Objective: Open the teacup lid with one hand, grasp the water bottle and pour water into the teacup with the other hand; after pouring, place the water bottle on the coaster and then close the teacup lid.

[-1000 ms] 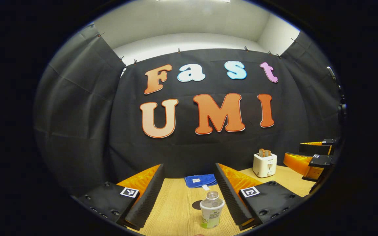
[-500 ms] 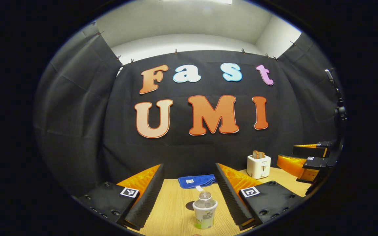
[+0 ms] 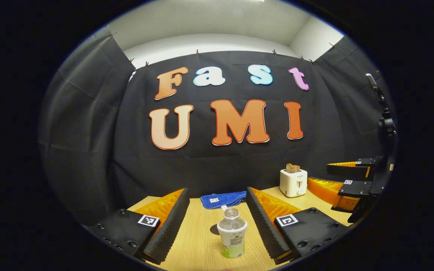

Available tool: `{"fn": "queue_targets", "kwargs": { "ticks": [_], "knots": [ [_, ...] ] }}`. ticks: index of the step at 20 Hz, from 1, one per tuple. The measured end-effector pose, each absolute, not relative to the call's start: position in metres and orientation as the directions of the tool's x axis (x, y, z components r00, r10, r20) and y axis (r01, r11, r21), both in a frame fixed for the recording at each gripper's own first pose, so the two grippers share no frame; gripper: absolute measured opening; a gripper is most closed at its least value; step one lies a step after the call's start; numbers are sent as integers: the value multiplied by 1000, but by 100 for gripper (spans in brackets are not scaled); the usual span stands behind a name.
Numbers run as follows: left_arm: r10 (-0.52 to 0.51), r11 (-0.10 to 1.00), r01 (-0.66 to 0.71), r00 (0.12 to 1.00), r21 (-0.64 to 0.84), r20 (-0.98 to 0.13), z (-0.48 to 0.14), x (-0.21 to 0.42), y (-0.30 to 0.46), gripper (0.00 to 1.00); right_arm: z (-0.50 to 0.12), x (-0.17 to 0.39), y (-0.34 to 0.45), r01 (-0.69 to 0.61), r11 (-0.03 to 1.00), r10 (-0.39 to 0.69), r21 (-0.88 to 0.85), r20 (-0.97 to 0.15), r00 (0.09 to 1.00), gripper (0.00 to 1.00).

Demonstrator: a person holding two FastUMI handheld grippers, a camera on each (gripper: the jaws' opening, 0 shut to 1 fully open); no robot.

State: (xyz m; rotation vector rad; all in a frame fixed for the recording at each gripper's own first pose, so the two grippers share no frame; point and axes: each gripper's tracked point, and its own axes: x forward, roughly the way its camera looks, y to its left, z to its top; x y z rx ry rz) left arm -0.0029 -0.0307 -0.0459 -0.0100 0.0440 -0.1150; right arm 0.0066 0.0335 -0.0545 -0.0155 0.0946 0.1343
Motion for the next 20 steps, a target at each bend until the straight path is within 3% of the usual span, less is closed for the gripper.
{"fn": "queue_targets", "kwargs": {
  "ticks": [2, 13, 16, 20],
  "knots": [
    [-138, 990, 137, 989, -13, -61, -62, -5, -36, 95, -71, 8, 38, -168, 985, 170, 29, -137, 976, 96],
    [-173, 985, 171, 970, -28, -170, -132, 1, -51, 97, -168, 26, 22, -143, 988, 115, -60, -327, 938, 93],
    [-165, 986, 165, 969, -18, -184, -142, 2, -49, 96, -201, 28, 27, -146, 988, 116, -44, -406, 906, 88],
    [-161, 987, 160, 967, -20, -196, -147, 2, -48, 97, -206, 27, 37, -184, 981, 141, -68, -402, 905, 76]
  ]
}}
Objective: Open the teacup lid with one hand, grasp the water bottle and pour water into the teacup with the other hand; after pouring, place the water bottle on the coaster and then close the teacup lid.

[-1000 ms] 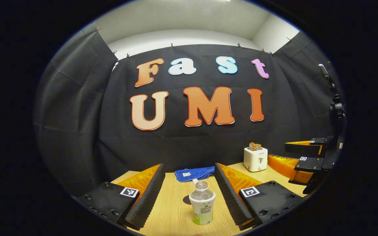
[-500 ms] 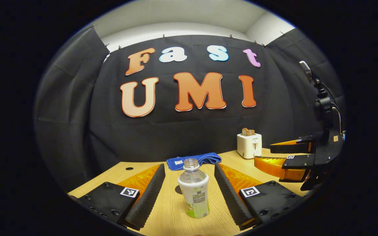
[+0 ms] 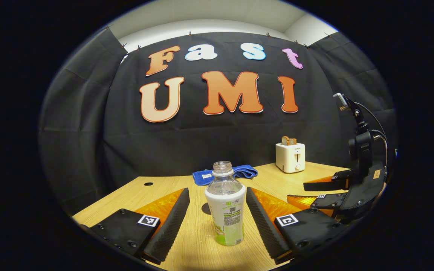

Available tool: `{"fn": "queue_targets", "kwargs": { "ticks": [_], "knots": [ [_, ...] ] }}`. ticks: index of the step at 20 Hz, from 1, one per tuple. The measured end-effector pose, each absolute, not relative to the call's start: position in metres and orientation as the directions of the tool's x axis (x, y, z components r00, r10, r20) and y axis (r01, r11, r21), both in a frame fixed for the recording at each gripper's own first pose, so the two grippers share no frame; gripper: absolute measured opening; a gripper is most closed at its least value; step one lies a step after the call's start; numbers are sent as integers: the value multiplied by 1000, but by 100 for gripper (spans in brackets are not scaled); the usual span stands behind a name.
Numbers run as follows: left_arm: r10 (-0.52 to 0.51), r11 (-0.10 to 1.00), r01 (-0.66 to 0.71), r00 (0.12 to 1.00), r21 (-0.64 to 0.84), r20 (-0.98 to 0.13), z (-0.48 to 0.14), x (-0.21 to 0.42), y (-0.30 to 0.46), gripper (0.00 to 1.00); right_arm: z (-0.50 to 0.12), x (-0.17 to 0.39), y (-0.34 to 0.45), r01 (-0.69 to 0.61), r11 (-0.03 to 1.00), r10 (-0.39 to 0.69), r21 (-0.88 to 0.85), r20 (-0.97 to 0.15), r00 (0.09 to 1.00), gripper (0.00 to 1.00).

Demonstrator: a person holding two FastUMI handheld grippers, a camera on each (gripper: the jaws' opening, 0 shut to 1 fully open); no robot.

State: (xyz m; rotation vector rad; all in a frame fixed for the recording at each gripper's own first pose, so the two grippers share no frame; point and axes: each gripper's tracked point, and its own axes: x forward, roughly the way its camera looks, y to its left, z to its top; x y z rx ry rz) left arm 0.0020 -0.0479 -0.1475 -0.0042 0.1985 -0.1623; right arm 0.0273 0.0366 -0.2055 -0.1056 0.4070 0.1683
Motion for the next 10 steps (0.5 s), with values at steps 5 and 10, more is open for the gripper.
{"fn": "queue_targets", "kwargs": {
  "ticks": [5, 10],
  "knots": [
    [-169, 986, 168, 962, -21, -213, -155, 1, -52, 97, -220, 28, 40, -209, 970, 138, -122, -428, 893, 65],
    [-174, 985, 171, 959, -32, -225, -159, 1, -53, 96, -221, 27, 48, -226, 968, 157, -112, -432, 888, 38]
  ]
}}
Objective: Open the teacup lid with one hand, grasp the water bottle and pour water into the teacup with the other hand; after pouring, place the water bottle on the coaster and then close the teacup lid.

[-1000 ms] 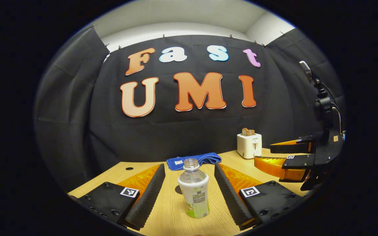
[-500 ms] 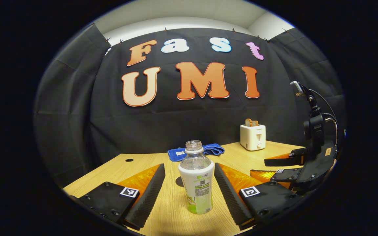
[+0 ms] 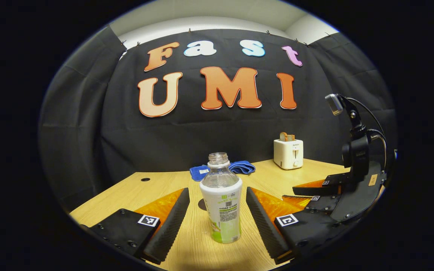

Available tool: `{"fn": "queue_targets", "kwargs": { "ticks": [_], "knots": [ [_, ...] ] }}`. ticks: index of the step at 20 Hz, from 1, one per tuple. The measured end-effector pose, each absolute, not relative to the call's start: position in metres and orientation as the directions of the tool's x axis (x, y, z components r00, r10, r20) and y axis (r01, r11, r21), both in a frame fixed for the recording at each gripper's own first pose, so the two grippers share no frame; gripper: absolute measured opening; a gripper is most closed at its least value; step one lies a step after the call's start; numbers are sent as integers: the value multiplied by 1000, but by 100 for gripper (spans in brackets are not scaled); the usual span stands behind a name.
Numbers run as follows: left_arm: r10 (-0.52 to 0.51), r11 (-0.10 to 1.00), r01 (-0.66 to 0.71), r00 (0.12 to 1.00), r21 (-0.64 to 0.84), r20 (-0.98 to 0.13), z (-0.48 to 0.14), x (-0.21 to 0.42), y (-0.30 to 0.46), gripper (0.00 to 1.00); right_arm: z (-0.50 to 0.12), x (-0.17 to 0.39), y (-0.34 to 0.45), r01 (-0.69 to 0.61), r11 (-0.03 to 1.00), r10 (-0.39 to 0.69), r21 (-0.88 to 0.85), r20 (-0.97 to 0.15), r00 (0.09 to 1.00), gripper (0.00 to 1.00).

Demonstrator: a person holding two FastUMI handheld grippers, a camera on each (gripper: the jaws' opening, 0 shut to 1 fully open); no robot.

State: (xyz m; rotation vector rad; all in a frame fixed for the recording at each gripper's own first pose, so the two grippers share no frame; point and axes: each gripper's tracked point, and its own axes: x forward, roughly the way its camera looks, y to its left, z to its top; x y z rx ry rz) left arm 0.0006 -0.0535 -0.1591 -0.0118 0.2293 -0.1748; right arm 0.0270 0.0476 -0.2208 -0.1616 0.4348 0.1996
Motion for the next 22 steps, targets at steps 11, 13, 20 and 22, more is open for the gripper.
{"fn": "queue_targets", "kwargs": {
  "ticks": [11, 13, 20, 22],
  "knots": [
    [-186, 982, 183, 951, -38, -245, -165, 2, -59, 97, -221, 24, 46, -216, 976, 183, -20, -460, 869, 20],
    [-189, 982, 186, 951, -36, -244, -165, 1, -60, 97, -222, 26, 42, -197, 980, 162, -29, -455, 876, 20],
    [-188, 982, 186, 949, -33, -254, -171, 1, -60, 97, -222, 23, 48, -228, 971, 176, -64, -448, 876, 31],
    [-186, 982, 183, 948, -34, -260, -173, 2, -60, 97, -224, 23, 50, -228, 973, 185, -40, -454, 871, 31]
  ]
}}
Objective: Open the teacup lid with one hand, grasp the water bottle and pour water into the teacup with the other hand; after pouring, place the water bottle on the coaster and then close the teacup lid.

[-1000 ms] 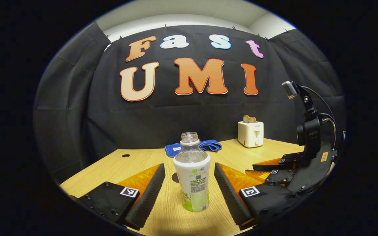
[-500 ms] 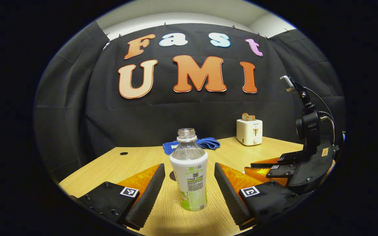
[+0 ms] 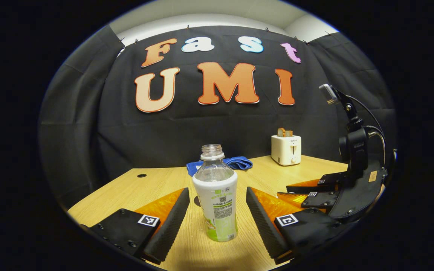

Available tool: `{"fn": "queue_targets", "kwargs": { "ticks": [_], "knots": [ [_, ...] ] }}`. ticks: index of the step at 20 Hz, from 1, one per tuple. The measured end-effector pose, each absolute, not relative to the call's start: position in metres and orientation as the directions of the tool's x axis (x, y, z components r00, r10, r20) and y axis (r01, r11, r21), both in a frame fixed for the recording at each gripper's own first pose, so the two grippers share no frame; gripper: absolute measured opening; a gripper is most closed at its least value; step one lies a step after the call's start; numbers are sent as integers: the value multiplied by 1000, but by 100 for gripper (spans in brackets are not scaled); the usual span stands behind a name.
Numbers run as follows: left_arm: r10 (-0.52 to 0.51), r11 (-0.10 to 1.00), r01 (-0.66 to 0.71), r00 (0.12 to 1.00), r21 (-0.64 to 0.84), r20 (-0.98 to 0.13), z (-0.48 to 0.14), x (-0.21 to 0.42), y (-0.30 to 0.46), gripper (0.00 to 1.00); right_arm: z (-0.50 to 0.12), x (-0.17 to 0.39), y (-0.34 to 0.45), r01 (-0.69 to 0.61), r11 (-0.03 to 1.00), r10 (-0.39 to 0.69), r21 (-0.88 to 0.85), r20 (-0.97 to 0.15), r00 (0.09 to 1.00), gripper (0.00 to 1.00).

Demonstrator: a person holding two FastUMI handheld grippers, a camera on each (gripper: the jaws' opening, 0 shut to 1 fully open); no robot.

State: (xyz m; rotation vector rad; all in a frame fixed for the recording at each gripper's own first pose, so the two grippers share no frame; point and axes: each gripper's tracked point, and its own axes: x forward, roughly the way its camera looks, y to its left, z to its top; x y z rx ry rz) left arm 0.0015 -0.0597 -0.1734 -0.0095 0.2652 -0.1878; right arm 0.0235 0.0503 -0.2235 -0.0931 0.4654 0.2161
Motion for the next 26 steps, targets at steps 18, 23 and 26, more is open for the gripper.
{"fn": "queue_targets", "kwargs": {
  "ticks": [18, 23, 26],
  "knots": [
    [-212, 977, 200, 910, -72, -357, -216, 5, -67, 95, -191, 23, 19, -149, 983, 181, 109, -394, 901, 19],
    [-199, 980, 192, 912, -56, -359, -220, 10, -65, 72, -182, 23, 8, -132, 984, 167, 119, -377, 911, 20],
    [-193, 981, 182, 916, -65, -351, -219, 8, -63, 71, -175, 21, -1, -114, 987, 149, 116, -362, 920, 20]
  ]
}}
